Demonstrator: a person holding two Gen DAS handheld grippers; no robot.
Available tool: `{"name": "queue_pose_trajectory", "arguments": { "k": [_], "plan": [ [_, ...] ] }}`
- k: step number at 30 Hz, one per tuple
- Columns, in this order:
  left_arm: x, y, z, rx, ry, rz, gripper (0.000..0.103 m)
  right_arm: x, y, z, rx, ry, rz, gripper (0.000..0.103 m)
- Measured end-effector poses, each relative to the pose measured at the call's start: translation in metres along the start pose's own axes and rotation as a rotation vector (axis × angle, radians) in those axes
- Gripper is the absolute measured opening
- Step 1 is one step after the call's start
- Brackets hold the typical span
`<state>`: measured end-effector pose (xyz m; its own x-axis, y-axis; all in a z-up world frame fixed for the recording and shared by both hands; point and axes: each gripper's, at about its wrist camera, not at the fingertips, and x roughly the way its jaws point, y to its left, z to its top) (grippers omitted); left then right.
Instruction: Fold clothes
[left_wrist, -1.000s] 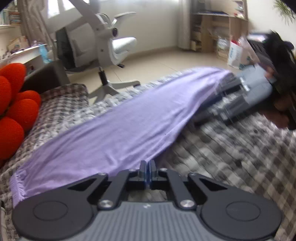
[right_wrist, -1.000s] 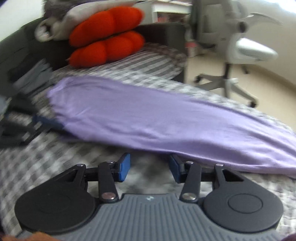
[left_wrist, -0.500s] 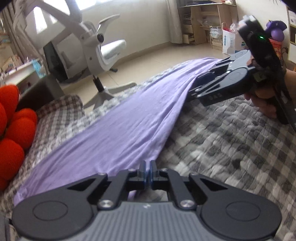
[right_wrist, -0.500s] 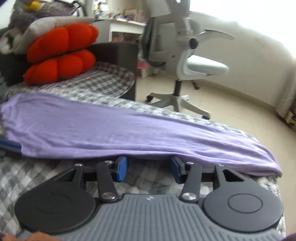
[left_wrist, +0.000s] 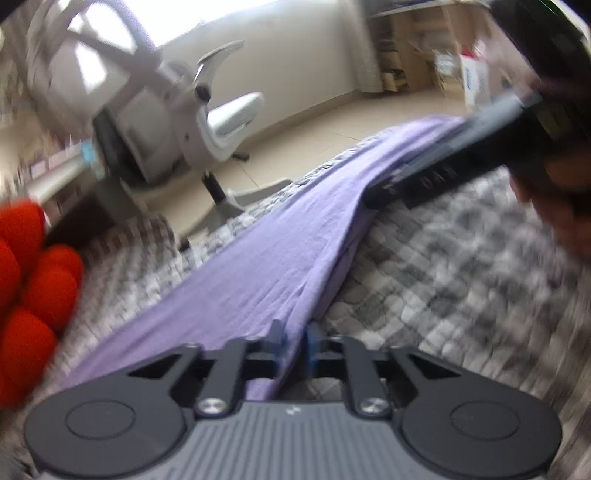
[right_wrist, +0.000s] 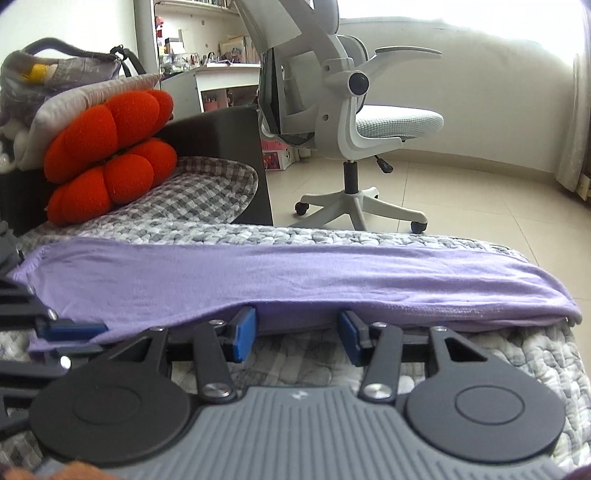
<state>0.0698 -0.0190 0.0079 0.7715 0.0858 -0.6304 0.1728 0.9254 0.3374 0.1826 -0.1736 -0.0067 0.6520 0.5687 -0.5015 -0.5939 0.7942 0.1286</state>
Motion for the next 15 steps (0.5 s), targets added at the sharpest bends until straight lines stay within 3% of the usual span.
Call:
{"name": "queue_pose_trajectory", "arguments": {
  "k": [3, 7, 11, 15],
  "plan": [
    [0.006, 0.013, 0.005, -0.087, 0.019, -0.039, 0.007, 0.0, 0.0, 0.001, 0.001, -0.004, 0.02, 0.051],
    [0.004, 0.028, 0.001, -0.185, 0.022, -0.116, 0.006, -0.005, 0.003, 0.001, -0.084, 0.04, 0.112, 0.051],
    [0.006, 0.037, -0.001, -0.254, 0.028, -0.153, 0.005, -0.011, 0.013, -0.004, -0.191, 0.108, 0.2, 0.053],
    [0.001, 0.042, 0.0, -0.294, 0.009, -0.166, 0.005, -0.012, 0.028, -0.007, -0.236, 0.108, 0.277, 0.054]
  ]
}}
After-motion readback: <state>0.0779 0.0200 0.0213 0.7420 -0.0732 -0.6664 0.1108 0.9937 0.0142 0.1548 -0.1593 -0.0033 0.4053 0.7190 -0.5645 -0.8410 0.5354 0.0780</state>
